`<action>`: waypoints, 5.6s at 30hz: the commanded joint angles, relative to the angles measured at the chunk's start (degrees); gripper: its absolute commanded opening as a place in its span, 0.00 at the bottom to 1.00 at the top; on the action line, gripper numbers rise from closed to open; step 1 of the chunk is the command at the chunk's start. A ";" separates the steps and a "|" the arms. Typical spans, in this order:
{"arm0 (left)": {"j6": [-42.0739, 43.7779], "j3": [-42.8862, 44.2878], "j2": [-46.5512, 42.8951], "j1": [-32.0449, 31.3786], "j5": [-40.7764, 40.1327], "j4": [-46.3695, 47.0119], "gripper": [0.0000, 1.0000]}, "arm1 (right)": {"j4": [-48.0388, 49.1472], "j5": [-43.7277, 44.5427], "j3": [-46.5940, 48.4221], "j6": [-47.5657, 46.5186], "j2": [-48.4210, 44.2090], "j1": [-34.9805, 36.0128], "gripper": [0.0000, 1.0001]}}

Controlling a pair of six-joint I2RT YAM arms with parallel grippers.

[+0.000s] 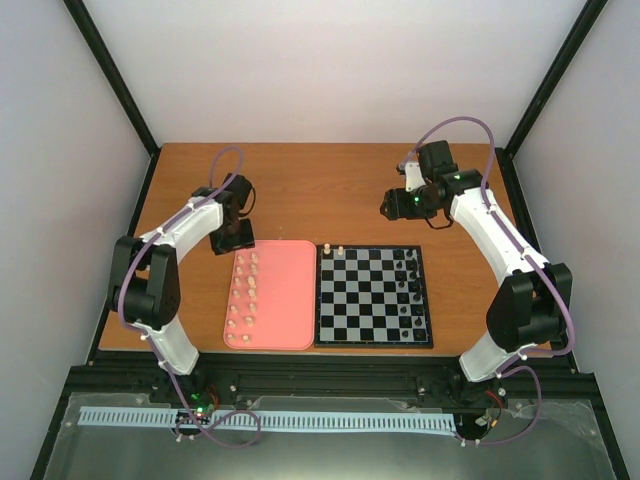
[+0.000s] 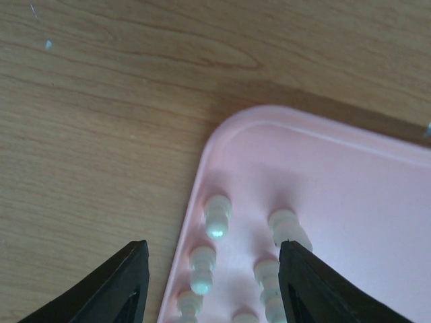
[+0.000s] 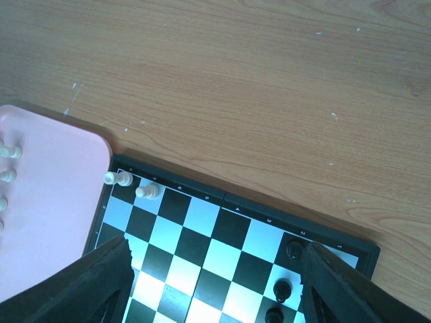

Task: Set up the chess pieces on the board
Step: Pick up the chess piece from the storage box, then place the chess piece on the chessboard.

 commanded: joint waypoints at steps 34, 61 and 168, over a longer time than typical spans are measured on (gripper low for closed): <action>-0.75 -0.87 7.46 3.03 4.34 4.88 0.25 | 0.08 1.11 0.21 -0.46 1.75 -0.46 0.69; 2.99 6.98 4.30 3.01 5.01 -3.57 0.10 | 0.19 1.12 0.17 -0.37 1.53 -0.41 0.69; 13.87 33.67 27.24 -31.20 7.60 -5.68 0.26 | -0.61 4.03 1.86 -0.72 2.68 -0.55 0.69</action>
